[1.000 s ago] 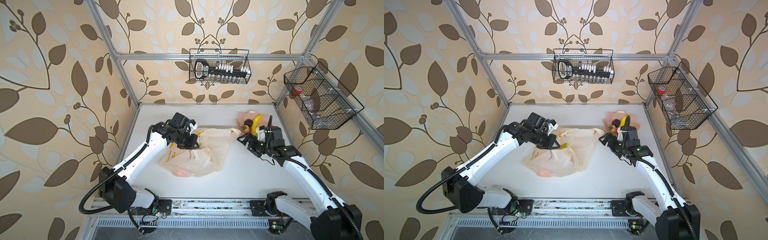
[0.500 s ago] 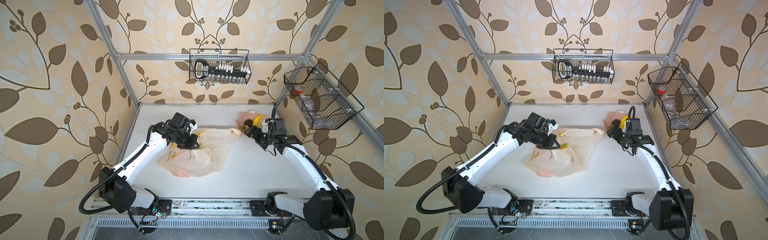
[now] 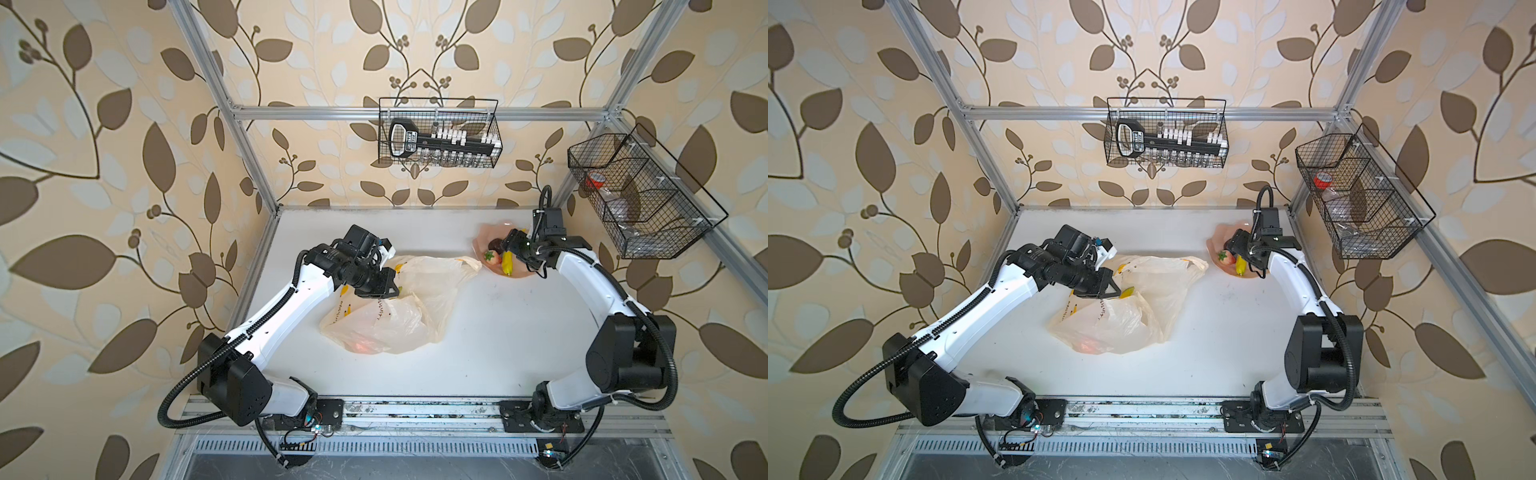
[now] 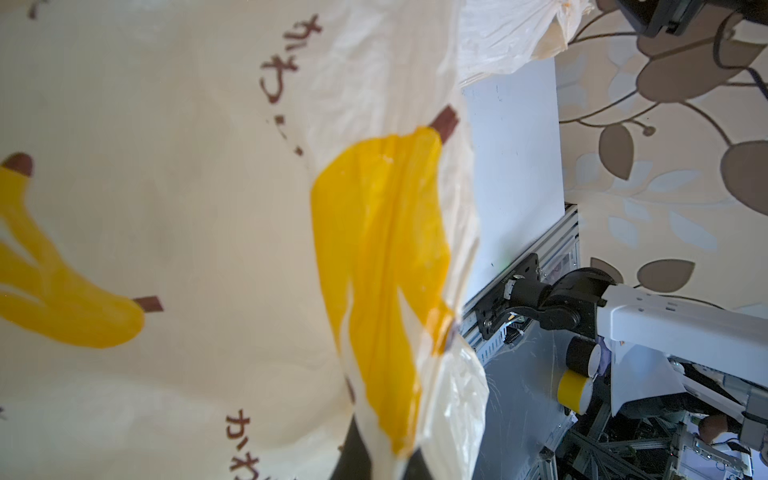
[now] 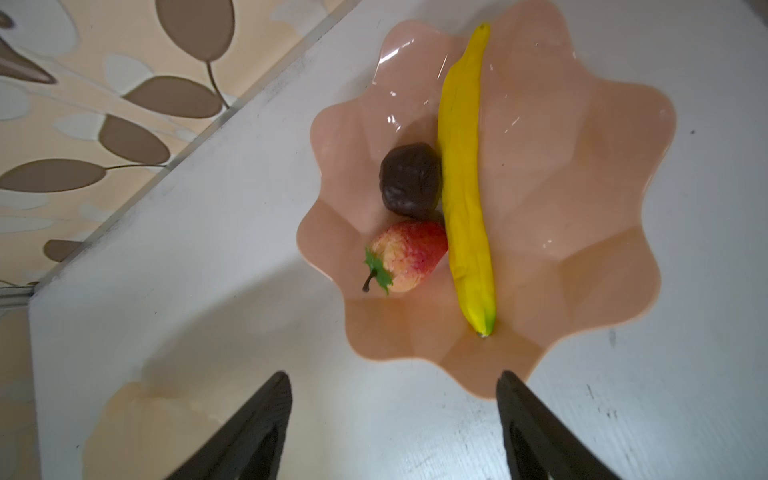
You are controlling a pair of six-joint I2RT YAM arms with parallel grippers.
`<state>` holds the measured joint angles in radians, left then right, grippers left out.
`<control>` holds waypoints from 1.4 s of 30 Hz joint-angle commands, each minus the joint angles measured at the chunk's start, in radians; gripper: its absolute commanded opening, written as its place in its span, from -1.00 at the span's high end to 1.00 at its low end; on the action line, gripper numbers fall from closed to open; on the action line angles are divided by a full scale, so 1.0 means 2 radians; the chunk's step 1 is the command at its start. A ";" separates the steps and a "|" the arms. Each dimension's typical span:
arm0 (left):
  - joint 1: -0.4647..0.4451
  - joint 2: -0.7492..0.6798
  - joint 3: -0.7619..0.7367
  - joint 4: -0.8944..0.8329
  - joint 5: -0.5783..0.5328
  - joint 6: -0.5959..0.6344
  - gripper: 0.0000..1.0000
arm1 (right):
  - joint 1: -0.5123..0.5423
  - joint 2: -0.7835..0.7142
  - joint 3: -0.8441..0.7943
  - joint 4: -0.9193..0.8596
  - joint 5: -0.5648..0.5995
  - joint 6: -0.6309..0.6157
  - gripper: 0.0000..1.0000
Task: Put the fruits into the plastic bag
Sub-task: 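Lower the right gripper into the bowl toward the long yellow banana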
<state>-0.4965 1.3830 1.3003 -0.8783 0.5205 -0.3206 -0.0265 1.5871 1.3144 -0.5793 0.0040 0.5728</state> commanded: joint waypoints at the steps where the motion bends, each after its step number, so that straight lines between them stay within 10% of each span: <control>1: 0.001 -0.019 0.018 0.000 0.007 0.002 1.00 | -0.001 0.039 0.043 -0.029 0.063 -0.034 -0.54; 42: 0.001 -0.017 0.030 -0.027 -0.011 -0.004 1.00 | -0.001 0.294 0.183 -0.056 0.121 -0.080 0.05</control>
<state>-0.4965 1.3613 1.3209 -0.9180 0.5129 -0.3229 -0.0277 2.1471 1.6444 -0.6643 0.2470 0.4328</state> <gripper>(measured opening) 0.055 0.478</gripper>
